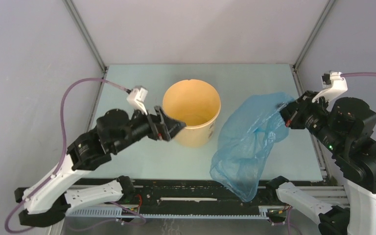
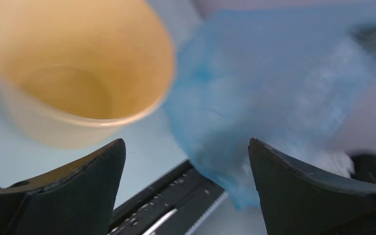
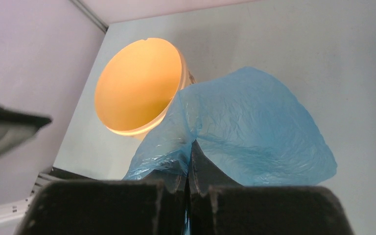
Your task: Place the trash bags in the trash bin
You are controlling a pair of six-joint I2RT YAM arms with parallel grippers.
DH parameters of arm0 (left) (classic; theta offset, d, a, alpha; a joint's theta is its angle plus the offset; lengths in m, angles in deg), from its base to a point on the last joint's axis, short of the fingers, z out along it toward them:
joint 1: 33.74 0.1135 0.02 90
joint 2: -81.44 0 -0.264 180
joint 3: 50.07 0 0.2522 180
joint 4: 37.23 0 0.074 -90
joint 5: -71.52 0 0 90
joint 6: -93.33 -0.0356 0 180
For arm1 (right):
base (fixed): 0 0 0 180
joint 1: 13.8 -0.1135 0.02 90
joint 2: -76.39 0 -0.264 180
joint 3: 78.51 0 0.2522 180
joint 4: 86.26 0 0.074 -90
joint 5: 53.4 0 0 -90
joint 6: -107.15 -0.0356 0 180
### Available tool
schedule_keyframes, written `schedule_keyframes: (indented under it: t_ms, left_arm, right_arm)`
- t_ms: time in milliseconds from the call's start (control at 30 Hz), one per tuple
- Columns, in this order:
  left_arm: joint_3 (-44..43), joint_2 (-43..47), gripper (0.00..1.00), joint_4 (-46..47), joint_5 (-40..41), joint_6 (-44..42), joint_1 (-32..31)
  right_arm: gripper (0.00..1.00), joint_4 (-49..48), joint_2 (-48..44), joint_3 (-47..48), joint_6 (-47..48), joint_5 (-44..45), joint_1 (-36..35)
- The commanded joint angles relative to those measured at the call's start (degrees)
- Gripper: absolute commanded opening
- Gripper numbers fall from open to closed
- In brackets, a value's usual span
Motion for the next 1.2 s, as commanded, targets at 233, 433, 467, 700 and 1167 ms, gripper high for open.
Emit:
schedule_keyframes:
  t_ms: [233, 433, 467, 700, 1167]
  left_arm:
    - [-2.51, -15.10, 1.00, 17.40, 0.43, -11.67, -19.56]
    - [-4.00, -19.96, 0.99, 20.09, 4.21, -11.19, -22.26]
    - [-3.30, -19.34, 1.00, 21.03, 5.58, -11.25, -23.01]
    - [-0.33, -17.74, 1.00, 23.43, 13.49, -10.78, -28.18]
    - [3.74, -27.30, 1.00, 20.76, 13.14, -2.68, -26.35]
  right_arm:
    - [0.00, 5.11, 9.04, 7.74, -9.57, 11.62, 3.09]
    - [0.00, 5.77, 10.58, 10.11, -8.61, 12.79, 5.31]
    - [0.00, 5.85, 10.97, 10.15, -8.14, 12.49, 5.97]
    - [0.00, 5.20, 12.18, 9.71, -6.67, 10.32, 9.69]
    - [0.00, 4.84, 12.76, 12.05, -7.68, 7.36, 12.97]
